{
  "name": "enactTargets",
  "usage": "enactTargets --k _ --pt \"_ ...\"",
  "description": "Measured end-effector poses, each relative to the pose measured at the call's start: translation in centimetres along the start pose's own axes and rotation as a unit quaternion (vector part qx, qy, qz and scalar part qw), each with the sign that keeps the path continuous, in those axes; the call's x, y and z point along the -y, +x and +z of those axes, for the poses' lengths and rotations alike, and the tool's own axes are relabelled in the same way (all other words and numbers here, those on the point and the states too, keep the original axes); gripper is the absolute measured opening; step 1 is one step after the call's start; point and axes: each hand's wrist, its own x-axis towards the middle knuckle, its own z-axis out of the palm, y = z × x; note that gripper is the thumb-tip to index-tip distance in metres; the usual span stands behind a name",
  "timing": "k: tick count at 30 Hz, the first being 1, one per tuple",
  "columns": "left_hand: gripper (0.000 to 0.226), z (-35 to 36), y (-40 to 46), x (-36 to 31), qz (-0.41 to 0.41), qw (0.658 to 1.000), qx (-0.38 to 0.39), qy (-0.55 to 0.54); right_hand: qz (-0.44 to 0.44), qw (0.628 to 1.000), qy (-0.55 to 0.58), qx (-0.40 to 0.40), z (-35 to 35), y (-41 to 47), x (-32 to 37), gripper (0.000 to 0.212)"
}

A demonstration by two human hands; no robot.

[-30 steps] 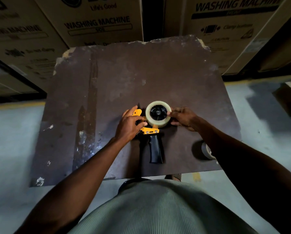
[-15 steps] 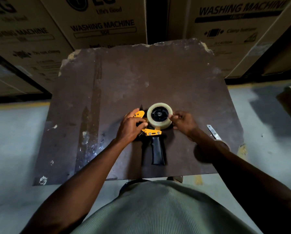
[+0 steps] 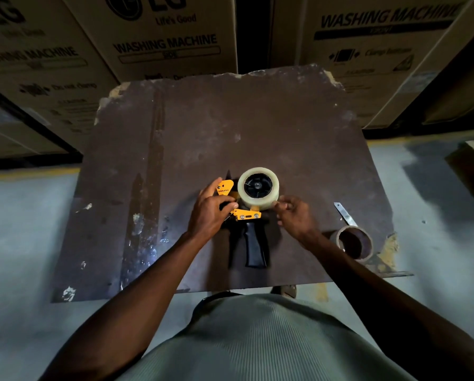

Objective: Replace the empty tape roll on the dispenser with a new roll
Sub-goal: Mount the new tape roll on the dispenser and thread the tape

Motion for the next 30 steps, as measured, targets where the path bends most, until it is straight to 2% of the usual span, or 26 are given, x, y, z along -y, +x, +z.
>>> enactTargets --k 5,9,11,12,15,16,18,21,26,30 --pt "0.022 0.1 -0.9 0.5 -0.008 1.000 -0.023 -0.011 -0.012 1.000 -0.015 0.008 0.3 -1.1 -0.3 0.012" --pt "0.021 0.2 -0.9 0.2 0.002 1.000 -0.031 0.001 0.002 0.999 -0.034 0.018 0.9 -1.8 -1.2 0.025" --pt "0.019 0.2 -0.6 0.2 0.009 1.000 -0.026 0.010 0.019 0.997 -0.065 0.030 1.3 -2.7 -1.1 0.043" --pt "0.020 0.2 -0.3 0.2 0.016 1.000 -0.019 0.017 0.027 0.996 -0.075 0.041 1.6 -3.5 -0.6 0.044" --pt "0.032 -0.1 0.7 0.0 0.045 0.996 0.027 0.073 0.037 0.992 -0.101 0.073 2.5 -5.6 1.1 0.020" --pt "0.038 -0.2 1.1 -0.2 0.051 0.992 0.050 0.100 0.032 0.990 -0.110 0.084 2.8 -6.0 1.4 0.018" --pt "0.041 -0.5 1.7 -0.5 0.051 0.986 0.077 0.139 0.021 0.984 -0.142 0.110 3.1 -6.5 1.3 0.032" --pt "0.036 -0.5 2.5 -0.9 0.040 0.983 0.093 0.153 0.031 0.978 -0.170 0.120 3.0 -6.6 1.2 0.048" --pt "0.019 0.3 3.2 -0.8 0.029 0.990 0.074 0.113 0.037 0.979 -0.156 0.130 2.6 -6.4 1.1 0.045" --pt "0.013 0.9 2.1 -0.3 0.073 0.992 0.034 0.097 0.044 0.982 -0.143 0.112 2.8 -6.0 0.8 0.046"
